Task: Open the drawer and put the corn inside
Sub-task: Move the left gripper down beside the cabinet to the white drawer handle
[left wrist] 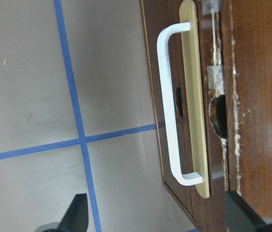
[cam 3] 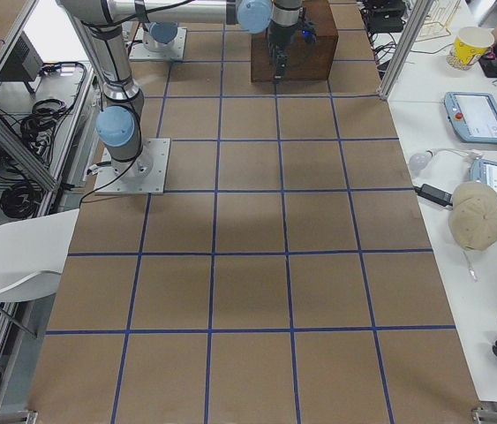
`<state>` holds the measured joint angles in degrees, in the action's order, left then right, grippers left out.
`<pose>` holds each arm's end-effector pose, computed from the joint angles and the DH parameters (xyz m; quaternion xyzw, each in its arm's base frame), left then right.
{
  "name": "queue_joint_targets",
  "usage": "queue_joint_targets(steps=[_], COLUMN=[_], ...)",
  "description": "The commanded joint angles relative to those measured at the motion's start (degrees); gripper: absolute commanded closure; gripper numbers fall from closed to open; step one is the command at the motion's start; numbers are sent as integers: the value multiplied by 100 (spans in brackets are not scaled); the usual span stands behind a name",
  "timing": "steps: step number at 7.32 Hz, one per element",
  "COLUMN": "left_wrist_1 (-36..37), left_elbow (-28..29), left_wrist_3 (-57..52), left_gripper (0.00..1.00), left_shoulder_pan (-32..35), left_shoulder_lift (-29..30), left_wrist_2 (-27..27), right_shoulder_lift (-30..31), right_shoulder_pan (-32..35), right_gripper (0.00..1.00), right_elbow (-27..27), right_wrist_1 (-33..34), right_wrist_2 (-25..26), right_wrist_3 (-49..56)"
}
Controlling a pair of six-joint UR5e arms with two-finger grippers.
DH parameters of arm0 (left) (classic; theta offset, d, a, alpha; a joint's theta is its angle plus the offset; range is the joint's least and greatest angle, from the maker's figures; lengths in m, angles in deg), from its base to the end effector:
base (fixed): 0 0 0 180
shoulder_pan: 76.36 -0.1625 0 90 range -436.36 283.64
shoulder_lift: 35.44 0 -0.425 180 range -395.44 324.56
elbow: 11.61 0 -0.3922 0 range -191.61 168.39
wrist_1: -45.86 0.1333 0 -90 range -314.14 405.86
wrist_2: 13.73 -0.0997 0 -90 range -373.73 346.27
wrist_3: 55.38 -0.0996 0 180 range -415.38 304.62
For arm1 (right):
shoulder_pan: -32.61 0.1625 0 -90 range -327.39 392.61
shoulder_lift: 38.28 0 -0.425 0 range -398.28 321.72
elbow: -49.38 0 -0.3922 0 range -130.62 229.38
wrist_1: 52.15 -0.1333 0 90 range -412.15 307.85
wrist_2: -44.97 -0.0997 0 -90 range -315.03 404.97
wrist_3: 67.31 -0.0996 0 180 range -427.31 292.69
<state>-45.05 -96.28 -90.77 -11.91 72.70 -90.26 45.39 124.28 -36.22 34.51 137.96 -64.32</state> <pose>0.1127 -0.5986 0.3617 -0.0706 -0.9836 -0.0432 0.1605 0.1435 -0.5250 0.4635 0.0418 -0.9977 -0.0463 0.0255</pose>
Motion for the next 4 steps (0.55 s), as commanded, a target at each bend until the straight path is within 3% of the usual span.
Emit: queue_joint_targets(steps=[1,4], left_wrist_1=[519,627], left_elbow=[-381,-480], left_wrist_3=[-100,206], left_gripper=[0,0], left_shoulder_pan=[-20,-20], left_shoulder_lift=[103,129], left_wrist_2=[129,295], right_shoulder_lift=[0,9], right_shoulder_pan=[0,0], right_gripper=[0,0], right_elbow=[0,0], right_wrist_1=[0,0], right_wrist_2=[0,0], right_wrist_3=[0,0])
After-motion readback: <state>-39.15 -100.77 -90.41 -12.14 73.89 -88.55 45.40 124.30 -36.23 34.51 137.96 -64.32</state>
